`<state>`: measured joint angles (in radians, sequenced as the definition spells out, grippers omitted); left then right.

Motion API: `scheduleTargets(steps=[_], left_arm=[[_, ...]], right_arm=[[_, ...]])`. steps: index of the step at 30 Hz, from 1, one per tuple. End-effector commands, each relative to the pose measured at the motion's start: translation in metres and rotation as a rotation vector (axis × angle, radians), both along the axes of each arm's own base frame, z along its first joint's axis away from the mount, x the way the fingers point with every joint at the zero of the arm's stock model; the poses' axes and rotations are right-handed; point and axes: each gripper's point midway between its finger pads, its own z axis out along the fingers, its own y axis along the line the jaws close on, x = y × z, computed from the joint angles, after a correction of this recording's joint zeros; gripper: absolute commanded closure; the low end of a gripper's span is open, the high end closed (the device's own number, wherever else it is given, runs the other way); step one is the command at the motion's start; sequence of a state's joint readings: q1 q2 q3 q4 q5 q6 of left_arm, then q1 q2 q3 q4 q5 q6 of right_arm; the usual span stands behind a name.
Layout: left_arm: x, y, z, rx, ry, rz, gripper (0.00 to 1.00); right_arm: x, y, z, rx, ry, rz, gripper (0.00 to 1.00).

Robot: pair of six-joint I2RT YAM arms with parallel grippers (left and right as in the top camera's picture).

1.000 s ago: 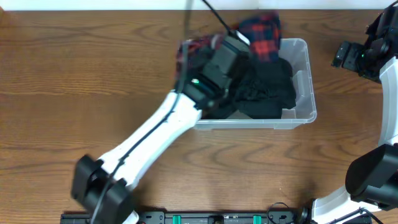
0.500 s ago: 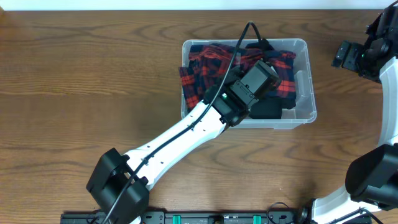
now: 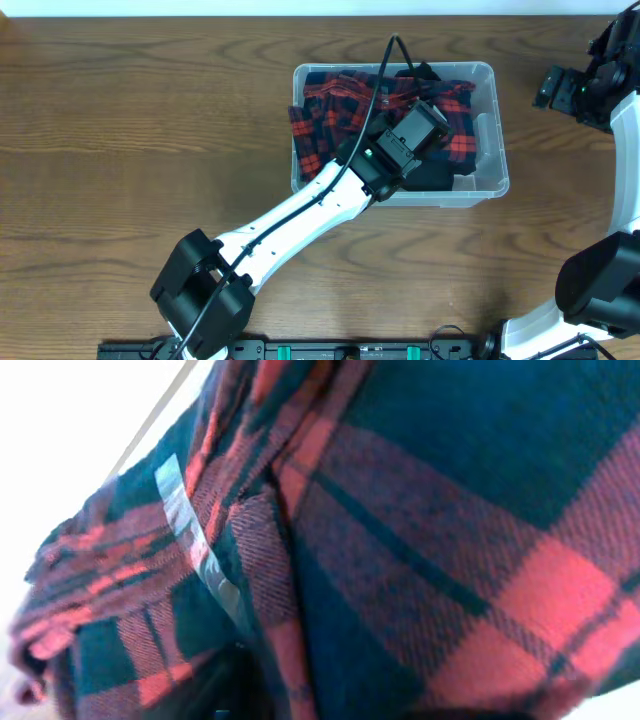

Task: Pack container
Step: 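Lift the plaid shirt with left gripper and carry it over the bin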

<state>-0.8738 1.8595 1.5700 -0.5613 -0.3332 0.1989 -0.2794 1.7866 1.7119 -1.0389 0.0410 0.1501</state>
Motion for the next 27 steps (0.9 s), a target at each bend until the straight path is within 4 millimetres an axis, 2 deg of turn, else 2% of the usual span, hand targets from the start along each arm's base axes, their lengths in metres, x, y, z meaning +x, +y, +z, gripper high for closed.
scheduleTargets(steps=[1,4,10,13,16,19,23,27], left_arm=[[-0.003,-0.006,0.000,-0.060,0.021,0.034,0.40],[-0.005,-0.006,0.013,-0.113,0.014,0.067,0.37],[-0.014,0.005,0.058,-0.246,-0.008,0.141,0.36],[-0.028,0.004,0.073,-0.312,0.032,0.116,0.36],[-0.045,-0.003,0.075,-0.370,0.119,0.080,0.36],[-0.058,-0.006,0.067,-0.399,0.207,0.089,0.36],[-0.049,-0.007,0.075,-0.431,0.168,0.108,0.36],[-0.012,-0.002,0.096,-0.498,0.005,0.205,0.36]], right_arm=[[0.000,-0.002,-0.002,0.004,0.003,-0.017,0.01],[0.000,-0.002,-0.002,0.004,0.003,-0.017,0.01],[0.000,-0.002,-0.002,0.004,0.003,-0.017,0.01],[0.000,-0.002,-0.002,0.004,0.003,-0.017,0.01],[0.000,-0.002,-0.002,0.004,0.003,-0.017,0.01],[0.000,-0.002,-0.002,0.004,0.003,-0.017,0.01],[0.000,-0.002,-0.002,0.004,0.003,-0.017,0.01],[0.000,-0.002,-0.002,0.004,0.003,-0.017,0.01]])
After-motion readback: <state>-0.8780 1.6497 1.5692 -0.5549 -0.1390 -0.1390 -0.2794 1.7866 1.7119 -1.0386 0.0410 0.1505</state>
